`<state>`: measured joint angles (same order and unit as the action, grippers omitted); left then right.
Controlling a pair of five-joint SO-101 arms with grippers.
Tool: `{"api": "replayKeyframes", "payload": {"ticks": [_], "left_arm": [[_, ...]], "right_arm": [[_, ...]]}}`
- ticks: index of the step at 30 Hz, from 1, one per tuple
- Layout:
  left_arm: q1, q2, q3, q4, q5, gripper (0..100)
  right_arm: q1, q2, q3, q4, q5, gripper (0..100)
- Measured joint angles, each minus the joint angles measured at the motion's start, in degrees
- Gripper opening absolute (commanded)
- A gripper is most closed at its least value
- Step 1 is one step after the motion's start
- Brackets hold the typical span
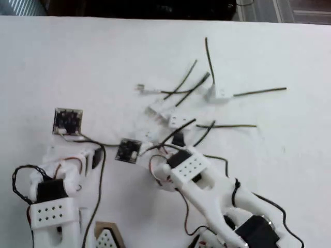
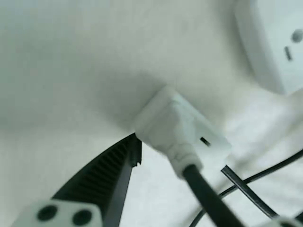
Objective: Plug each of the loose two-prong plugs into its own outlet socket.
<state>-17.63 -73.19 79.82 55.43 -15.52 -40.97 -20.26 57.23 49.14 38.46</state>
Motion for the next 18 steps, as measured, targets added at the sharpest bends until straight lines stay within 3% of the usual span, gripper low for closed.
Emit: {"api": "replayKeyframes", "payload": {"ticks": [13, 18], "left_arm": [[0.0, 0.0, 0.0, 0.0, -0.3, 31], [0.0, 0.0, 0.5, 0.0, -0.3, 31]], "right_arm": [[1.2, 9.9, -5.6, 0.0, 0.0, 53.0], [1.1, 14.9, -9.2, 0.2, 0.3, 38.4]]}}
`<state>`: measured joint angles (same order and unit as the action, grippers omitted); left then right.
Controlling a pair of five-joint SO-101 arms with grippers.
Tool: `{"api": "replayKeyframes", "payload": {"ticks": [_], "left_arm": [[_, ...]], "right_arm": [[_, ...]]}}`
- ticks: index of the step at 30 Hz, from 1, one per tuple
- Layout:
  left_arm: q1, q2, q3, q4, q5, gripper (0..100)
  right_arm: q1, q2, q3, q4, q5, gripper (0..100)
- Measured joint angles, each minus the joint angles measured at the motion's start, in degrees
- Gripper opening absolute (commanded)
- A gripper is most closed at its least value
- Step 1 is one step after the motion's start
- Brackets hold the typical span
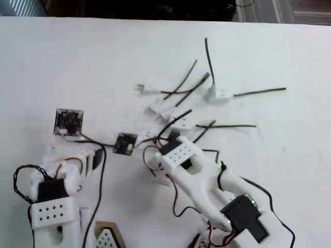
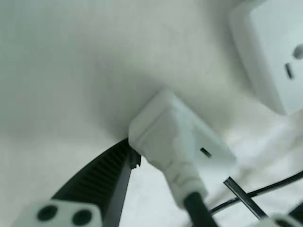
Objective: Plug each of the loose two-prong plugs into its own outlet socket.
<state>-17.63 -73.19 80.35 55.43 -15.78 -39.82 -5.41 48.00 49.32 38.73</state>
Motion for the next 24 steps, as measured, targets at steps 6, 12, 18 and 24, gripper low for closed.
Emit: {"api": "replayKeyframes", "payload": {"ticks": [6, 12, 18, 24], "left_arm": [[0.0, 0.0, 0.0, 0.0, 0.0, 31], [0.0, 0.0, 0.0, 0.0, 0.0, 31], [0.0, 0.0, 0.0, 0.0, 0.0, 31], [0.0, 0.0, 0.0, 0.0, 0.0, 31]], "right_arm": [[-0.2, 2.2, -0.9, 0.0, 0.1, 1.5], [-0.1, 2.4, -2.1, -0.2, 0.1, 2.1], [0.2, 1.7, -3.3, 0.2, 0.1, 1.8], [0.6, -5.1, -3.3, 5.8, 0.0, 1.8]]}}
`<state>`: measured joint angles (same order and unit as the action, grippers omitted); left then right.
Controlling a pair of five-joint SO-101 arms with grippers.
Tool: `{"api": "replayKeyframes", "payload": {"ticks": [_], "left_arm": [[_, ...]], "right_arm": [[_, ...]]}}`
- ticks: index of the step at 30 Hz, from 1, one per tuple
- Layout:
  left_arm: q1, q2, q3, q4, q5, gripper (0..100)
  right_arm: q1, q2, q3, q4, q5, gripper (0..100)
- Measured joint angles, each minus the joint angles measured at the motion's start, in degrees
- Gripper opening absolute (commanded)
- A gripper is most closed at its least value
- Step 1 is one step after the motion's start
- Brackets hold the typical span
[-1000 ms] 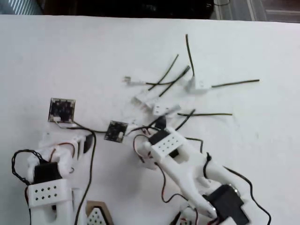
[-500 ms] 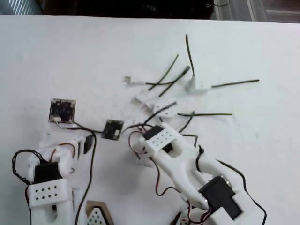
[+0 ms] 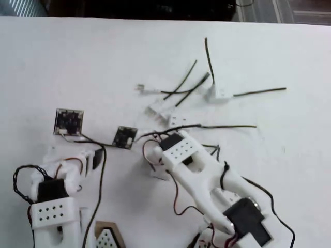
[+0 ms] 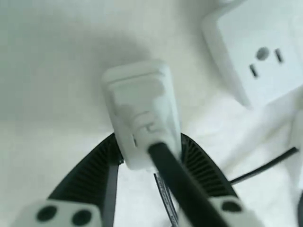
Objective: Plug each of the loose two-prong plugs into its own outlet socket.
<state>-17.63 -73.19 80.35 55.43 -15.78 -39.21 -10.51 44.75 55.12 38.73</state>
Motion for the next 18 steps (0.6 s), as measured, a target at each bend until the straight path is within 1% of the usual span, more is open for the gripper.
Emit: {"api": "replayKeyframes", "payload": {"ticks": [4, 7, 10, 13, 18], "left_arm": [[0.0, 0.0, 0.0, 0.0, 0.0, 31], [0.0, 0.0, 0.0, 0.0, 0.0, 31], [0.0, 0.0, 0.0, 0.0, 0.0, 31], [0.0, 0.0, 0.0, 0.0, 0.0, 31], [0.0, 0.0, 0.0, 0.0, 0.0, 31]], "right_arm": [[3.2, -7.9, 0.0, 2.3, 0.0, 1.8], [7.2, -13.7, 0.0, 2.4, -0.3, 1.8], [12.3, -16.8, -2.0, 2.5, -4.0, 1.8], [18.5, -16.9, -6.9, 2.5, -7.9, 1.8], [27.6, -9.8, -17.2, 2.5, -9.1, 1.8]]}}
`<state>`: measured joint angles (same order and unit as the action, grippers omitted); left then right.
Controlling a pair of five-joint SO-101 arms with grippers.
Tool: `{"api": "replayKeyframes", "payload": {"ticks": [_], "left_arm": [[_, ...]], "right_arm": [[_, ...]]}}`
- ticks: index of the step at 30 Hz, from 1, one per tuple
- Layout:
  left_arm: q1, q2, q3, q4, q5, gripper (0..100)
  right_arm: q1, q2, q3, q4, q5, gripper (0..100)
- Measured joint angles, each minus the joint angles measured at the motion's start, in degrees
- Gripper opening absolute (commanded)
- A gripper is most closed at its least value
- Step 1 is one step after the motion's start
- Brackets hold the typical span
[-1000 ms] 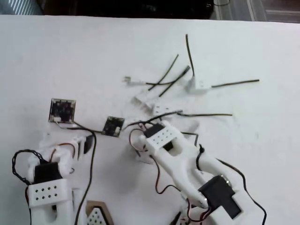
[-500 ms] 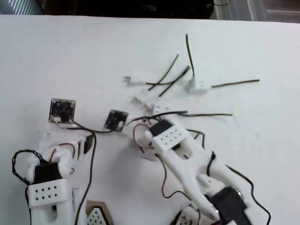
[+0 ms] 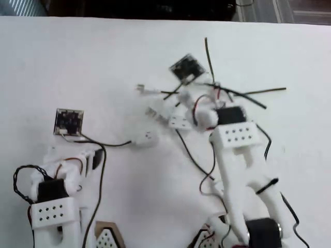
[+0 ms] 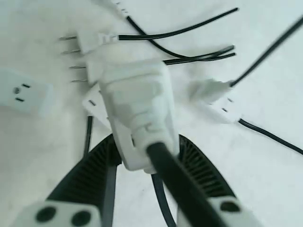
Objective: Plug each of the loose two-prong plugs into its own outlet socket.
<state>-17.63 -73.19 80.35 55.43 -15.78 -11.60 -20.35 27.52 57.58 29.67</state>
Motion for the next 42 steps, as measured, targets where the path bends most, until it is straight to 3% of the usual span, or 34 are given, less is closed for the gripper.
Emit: {"api": "replayKeyframes", "payload": {"ticks": [10, 22, 25, 29, 39, 42], "left_arm": [[0.0, 0.0, 0.0, 0.0, 0.0, 31], [0.0, 0.0, 0.0, 0.0, 0.0, 31], [0.0, 0.0, 0.0, 0.0, 0.0, 31], [0.0, 0.0, 0.0, 0.0, 0.0, 31], [0.0, 0.0, 0.0, 0.0, 0.0, 31], [0.0, 0.0, 0.0, 0.0, 0.0, 31]], "right_arm": [[12.5, 21.6, -26.6, 0.0, -0.5, 1.8], [16.4, 53.6, -54.9, 0.0, 4.6, 1.9], [16.3, 61.0, -62.2, 1.0, 4.7, 9.3], [16.3, 67.8, -72.3, 7.1, 4.7, 23.2], [16.4, 69.2, -97.8, 35.9, 4.7, 18.1], [16.2, 69.2, -99.4, 39.8, 4.7, 16.3]]}}
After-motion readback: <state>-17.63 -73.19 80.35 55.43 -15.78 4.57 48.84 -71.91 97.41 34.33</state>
